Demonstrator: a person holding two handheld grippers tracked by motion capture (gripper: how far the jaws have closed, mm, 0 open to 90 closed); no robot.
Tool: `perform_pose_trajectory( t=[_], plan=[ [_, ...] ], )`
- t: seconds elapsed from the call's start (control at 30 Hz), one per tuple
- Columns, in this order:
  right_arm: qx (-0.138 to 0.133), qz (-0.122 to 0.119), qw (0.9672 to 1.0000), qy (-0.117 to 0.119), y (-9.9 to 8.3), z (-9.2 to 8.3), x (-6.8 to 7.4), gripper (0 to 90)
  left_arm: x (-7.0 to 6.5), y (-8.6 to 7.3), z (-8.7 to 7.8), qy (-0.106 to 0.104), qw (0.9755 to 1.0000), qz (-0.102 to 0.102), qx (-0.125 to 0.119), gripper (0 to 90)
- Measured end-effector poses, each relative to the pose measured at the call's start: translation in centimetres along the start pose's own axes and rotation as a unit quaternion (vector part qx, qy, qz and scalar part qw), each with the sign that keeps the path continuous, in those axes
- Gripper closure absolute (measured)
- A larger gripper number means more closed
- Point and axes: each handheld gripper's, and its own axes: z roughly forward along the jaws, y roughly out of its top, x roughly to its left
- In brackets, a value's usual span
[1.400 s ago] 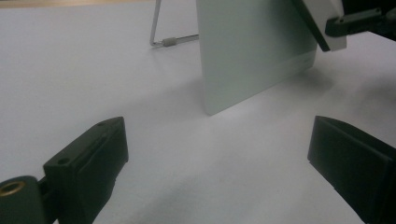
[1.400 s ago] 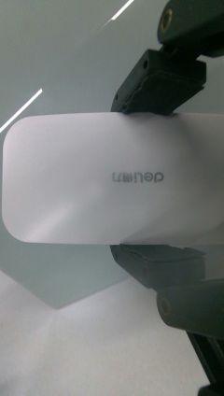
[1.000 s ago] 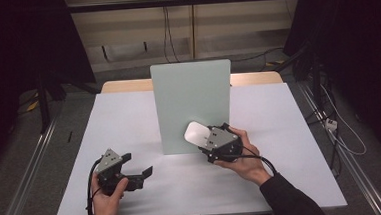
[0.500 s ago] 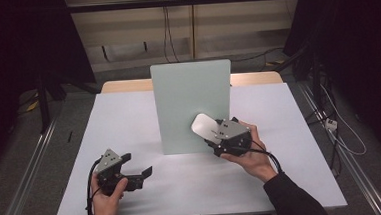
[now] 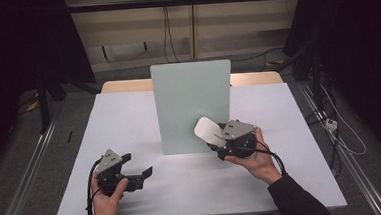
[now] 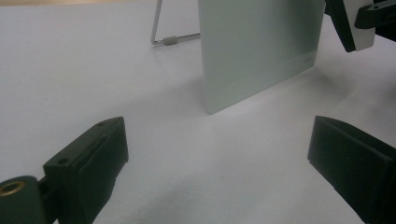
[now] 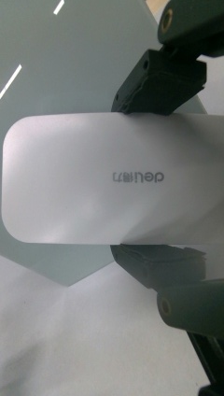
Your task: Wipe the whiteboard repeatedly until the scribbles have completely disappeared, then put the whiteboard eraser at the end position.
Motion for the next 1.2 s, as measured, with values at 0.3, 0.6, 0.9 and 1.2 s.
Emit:
perform_pose_trajectory(
  t=[0.3,0.6,0.9,1.2],
  plan=[
    [0.012,0.012,0.9996,0.021,-0.47,-0.49,-0.02,31.7,0.0,-0.03,-0.06,0.001,1.0,-0.001,0.0,4.9],
    [0.02,0.026,0.9984,0.046,-0.53,-0.71,-0.24,31.7,0.13,-0.14,-0.11,0.003,1.0,-0.002,0.0,4.9],
    [0.031,0.036,0.9964,0.07,-0.55,-0.68,-0.31,31.7,0.2,-0.16,-0.18,0.0,1.0,-0.005,-0.002,4.9],
    [0.047,0.022,0.9938,0.098,-0.34,-0.94,0.25,31.8,0.06,-0.04,-0.15,0.001,1.0,-0.002,-0.001,4.9]
  ],
)
